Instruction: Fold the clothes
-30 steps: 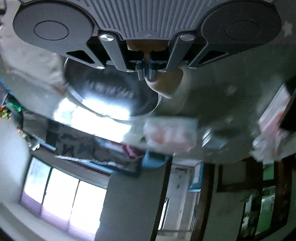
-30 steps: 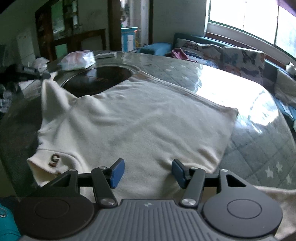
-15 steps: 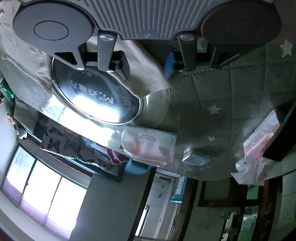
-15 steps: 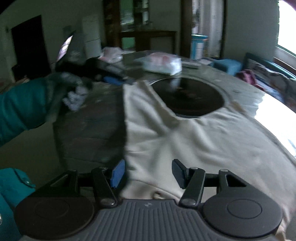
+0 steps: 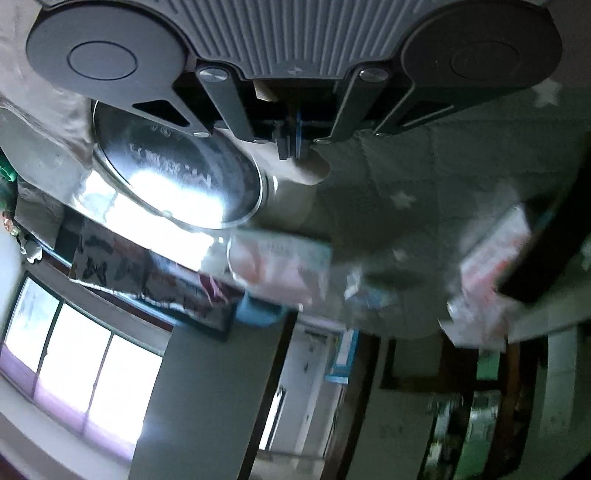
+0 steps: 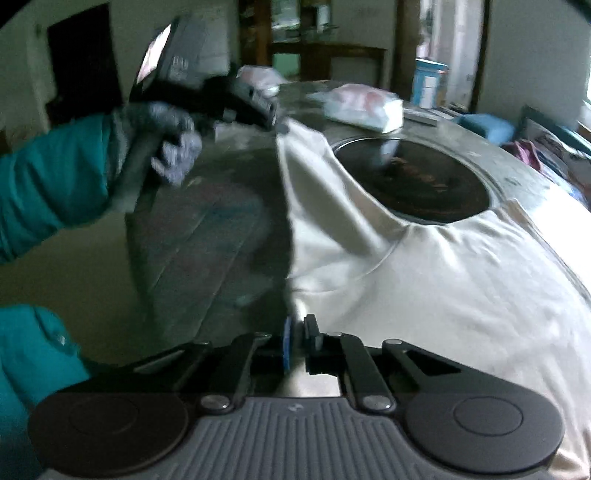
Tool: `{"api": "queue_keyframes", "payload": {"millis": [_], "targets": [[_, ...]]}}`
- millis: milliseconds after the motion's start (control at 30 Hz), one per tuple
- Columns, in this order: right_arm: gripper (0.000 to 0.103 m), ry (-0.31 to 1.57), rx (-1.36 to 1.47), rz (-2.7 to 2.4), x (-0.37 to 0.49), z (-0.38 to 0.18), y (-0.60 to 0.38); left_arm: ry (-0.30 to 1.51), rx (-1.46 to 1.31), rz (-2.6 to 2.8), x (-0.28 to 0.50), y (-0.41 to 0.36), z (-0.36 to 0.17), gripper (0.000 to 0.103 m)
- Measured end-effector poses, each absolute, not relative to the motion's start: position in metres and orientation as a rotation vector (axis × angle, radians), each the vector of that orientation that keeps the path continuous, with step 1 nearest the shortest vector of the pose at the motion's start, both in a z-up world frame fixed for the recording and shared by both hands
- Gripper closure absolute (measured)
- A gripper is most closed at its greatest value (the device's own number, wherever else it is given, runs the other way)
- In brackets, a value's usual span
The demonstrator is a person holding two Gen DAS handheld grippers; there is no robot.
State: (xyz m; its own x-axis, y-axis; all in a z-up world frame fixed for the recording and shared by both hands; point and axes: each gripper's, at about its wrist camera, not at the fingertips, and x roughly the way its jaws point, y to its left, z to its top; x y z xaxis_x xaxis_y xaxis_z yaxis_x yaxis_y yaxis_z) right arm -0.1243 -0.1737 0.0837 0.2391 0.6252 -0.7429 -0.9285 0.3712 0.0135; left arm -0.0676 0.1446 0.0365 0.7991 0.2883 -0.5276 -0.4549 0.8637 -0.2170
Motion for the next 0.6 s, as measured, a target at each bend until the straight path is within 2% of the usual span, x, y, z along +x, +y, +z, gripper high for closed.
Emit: {"api": "queue_keyframes", "payload": {"millis": [67, 300, 467, 600], "targets": [[0.097, 0.733, -0.5, 1.138, -0.129, 0.083, -0.174, 0.517, -0.326, 0.406, -0.071, 0.145, 0.035, 0.1], [0.084, 0.735, -0.398, 1.128, -0.123, 0.097, -0.192, 0.568, -0.328, 0.436, -0.068, 0.147, 0.03, 0.096], [0.069, 0.722, -0.296, 0.958, -0.109, 0.113, -0.236, 0.582, -0.336, 0.462, -0.067, 0.147, 0.032, 0.079], [0.068, 0.733, -0.243, 0.781, -0.095, 0.109, -0.271, 0.54, -0.328, 0.368, -0.064, 0.122, 0.051, 0.079]]}}
